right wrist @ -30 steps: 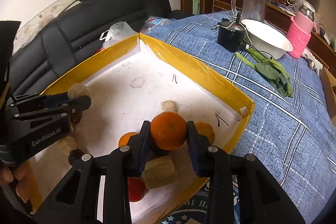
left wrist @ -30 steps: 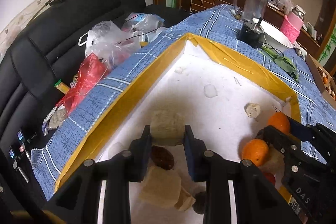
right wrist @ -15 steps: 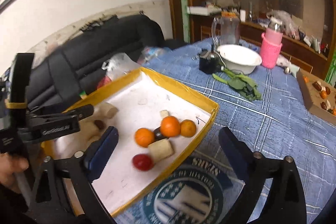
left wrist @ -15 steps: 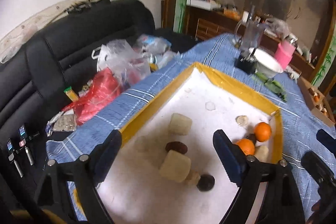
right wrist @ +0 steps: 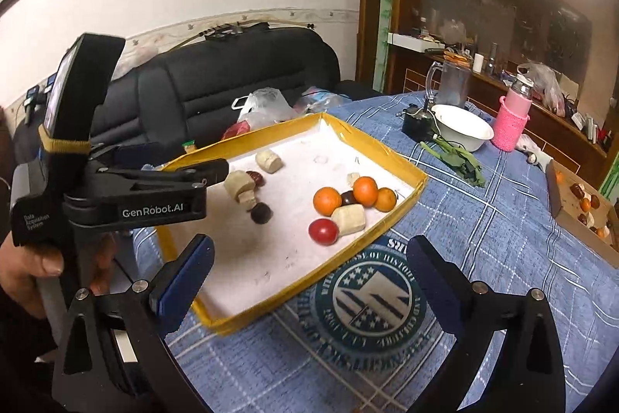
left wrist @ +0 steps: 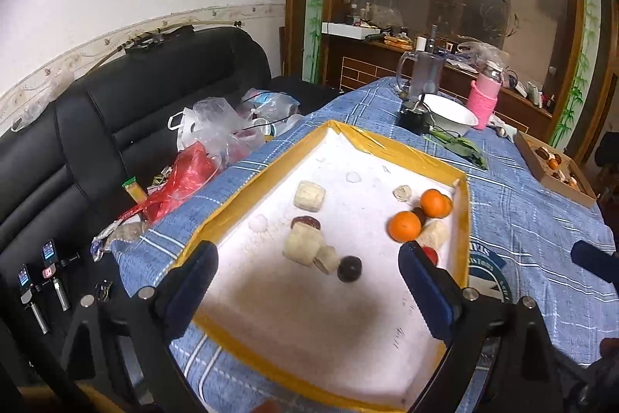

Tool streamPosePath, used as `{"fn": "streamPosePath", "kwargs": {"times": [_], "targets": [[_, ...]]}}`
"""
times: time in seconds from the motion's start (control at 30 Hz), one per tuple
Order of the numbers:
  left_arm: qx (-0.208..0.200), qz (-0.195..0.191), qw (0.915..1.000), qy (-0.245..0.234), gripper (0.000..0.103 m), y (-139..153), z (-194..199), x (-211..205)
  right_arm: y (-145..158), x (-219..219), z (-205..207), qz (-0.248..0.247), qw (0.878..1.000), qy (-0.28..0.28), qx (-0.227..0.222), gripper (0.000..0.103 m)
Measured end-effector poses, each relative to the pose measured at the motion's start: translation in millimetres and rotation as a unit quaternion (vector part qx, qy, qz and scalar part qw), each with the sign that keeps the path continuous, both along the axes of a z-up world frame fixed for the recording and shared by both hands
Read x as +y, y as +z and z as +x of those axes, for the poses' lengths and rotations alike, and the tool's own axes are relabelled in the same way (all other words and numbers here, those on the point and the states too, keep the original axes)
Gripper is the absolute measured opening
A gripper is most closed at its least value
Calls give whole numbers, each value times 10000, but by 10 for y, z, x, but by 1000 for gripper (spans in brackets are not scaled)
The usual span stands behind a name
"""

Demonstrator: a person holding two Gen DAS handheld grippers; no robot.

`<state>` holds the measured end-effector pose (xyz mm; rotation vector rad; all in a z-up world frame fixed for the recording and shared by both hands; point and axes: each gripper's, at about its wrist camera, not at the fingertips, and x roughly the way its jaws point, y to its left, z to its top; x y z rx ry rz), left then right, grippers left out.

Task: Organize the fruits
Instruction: 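Withdraw both open tools from the tray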

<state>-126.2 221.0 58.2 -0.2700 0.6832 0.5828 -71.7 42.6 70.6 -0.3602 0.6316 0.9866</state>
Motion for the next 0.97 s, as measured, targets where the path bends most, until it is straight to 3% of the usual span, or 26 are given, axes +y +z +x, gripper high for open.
{"fn": "streamPosePath", "kwargs": {"times": [0.7, 0.83, 0.97], "targets": [[157, 185, 9995, 179, 97, 26, -85, -163, -47, -205, -101, 201, 9997, -53, 140, 101], [160, -14, 9997, 199, 98, -4, -66, -147, -56, -234, -82, 263, 9994, -50, 195, 101], [194, 60, 9994, 267, 98, -7, -45, -163, -66, -261, -48, 315, 9992, -80, 248, 101]]}}
